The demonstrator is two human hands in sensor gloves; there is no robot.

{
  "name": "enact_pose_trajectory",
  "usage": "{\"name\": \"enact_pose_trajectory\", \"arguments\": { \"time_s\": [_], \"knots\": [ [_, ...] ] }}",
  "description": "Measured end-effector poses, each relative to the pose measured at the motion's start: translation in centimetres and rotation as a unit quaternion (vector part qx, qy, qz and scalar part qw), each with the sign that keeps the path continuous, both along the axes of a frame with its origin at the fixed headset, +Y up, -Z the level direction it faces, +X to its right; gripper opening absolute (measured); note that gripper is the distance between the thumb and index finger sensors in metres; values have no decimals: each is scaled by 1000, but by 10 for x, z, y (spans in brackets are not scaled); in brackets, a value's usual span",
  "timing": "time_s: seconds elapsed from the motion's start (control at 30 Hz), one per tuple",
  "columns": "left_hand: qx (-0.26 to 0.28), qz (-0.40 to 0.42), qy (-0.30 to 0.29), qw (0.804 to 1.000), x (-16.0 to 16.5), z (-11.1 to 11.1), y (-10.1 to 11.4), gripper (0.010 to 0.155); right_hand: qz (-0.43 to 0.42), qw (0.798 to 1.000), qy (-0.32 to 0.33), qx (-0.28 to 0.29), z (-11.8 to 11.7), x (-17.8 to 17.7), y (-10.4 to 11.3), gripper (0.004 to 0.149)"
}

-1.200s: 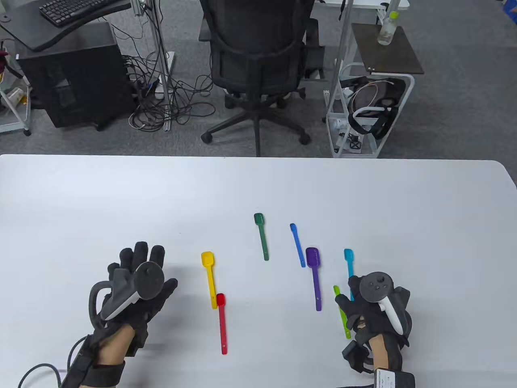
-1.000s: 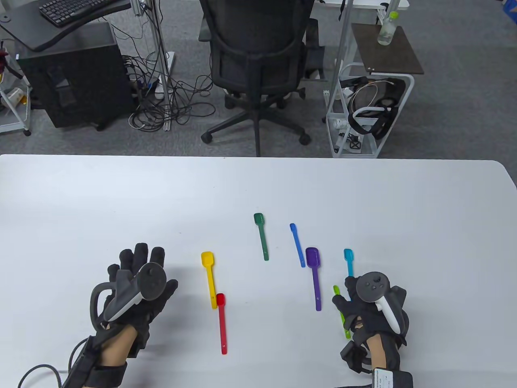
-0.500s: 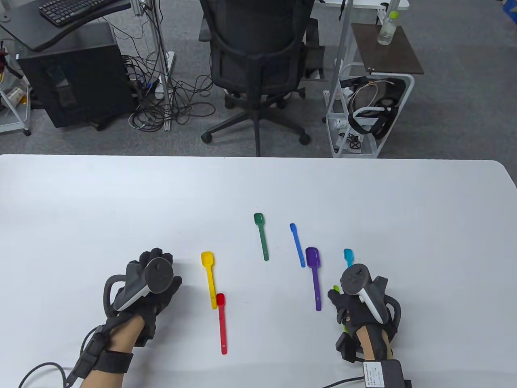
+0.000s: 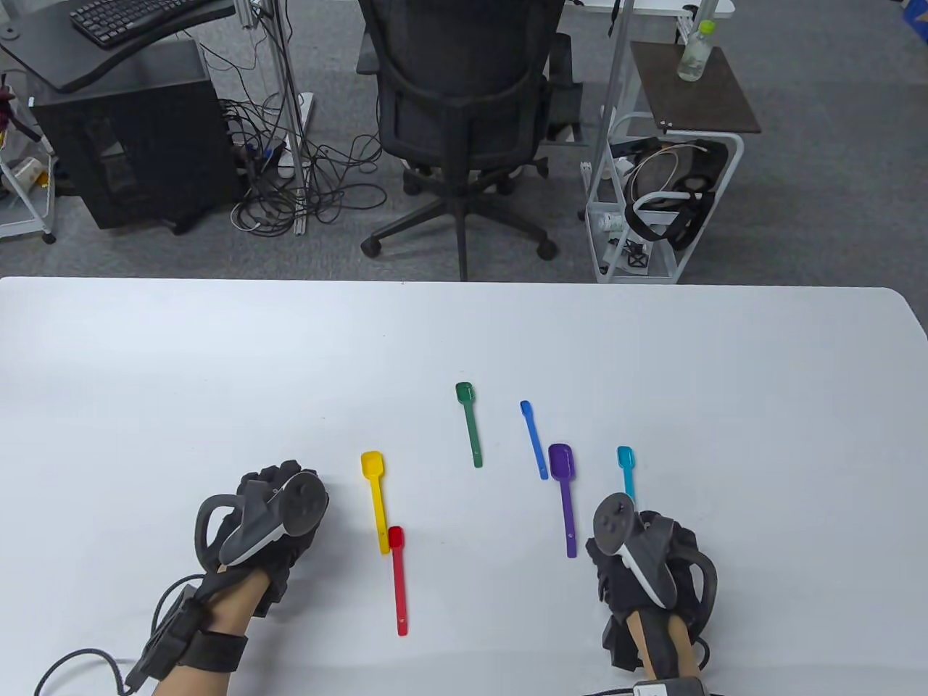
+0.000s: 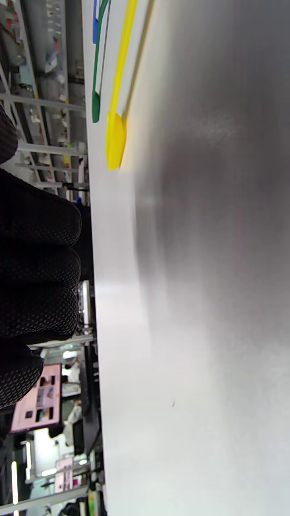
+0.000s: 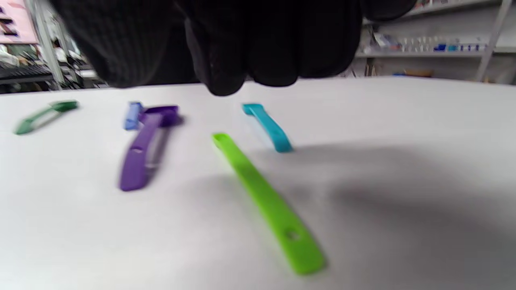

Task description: Nest measuring spoons

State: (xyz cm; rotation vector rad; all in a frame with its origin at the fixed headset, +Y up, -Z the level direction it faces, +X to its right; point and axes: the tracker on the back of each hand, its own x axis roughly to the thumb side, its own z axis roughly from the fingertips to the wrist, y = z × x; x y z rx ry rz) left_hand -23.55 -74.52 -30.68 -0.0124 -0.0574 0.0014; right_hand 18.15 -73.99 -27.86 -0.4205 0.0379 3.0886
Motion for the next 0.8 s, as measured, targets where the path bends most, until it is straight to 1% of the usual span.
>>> {"name": "enact_pose_trajectory", "arguments": {
  "time_s": [0.03,0.1,0.2,0.3,0.4,0.5,0.57,0.6,0.63,0.67,0.7,0.73,0.77,0.8],
  "knots": [
    [5,5,-1,1000,0,1,1,58,4,1000,2,8,0,-5,1,51],
    [2,12,2,1000,1,3,3,58,19,1000,6,5,-3,-13,-1,52],
    [6,15,-1,1000,2,5,4,58,51,999,2,-4,-13,-23,-1,53],
    [5,8,-5,1000,3,7,6,58,80,997,-11,-1,-29,-31,7,54],
    [9,18,-10,1000,4,11,11,58,104,993,-31,-36,-51,-40,9,56],
    [16,27,-15,999,4,13,15,58,90,993,-49,-55,-65,-45,-1,57],
    [14,30,-18,999,5,14,17,58,88,993,-56,-57,-68,-47,-12,57],
    [14,32,-21,999,5,14,17,58,99,991,-59,-69,-68,-49,-18,57],
    [13,32,-23,999,6,14,16,58,122,988,-62,-73,-67,-52,-21,57],
    [10,28,-24,999,8,13,15,58,170,982,-53,-65,-66,-55,-21,57],
    [8,24,-24,999,9,12,14,58,190,979,-50,-54,-65,-57,-20,57],
    [8,20,-27,999,10,11,13,58,201,977,-51,-42,-64,-60,-21,56],
    [8,18,-28,999,12,10,13,58,195,978,-52,-45,-65,-60,-23,55],
    [5,17,-29,999,13,9,12,58,184,979,-55,-63,-67,-61,-27,55]
  ]
}}
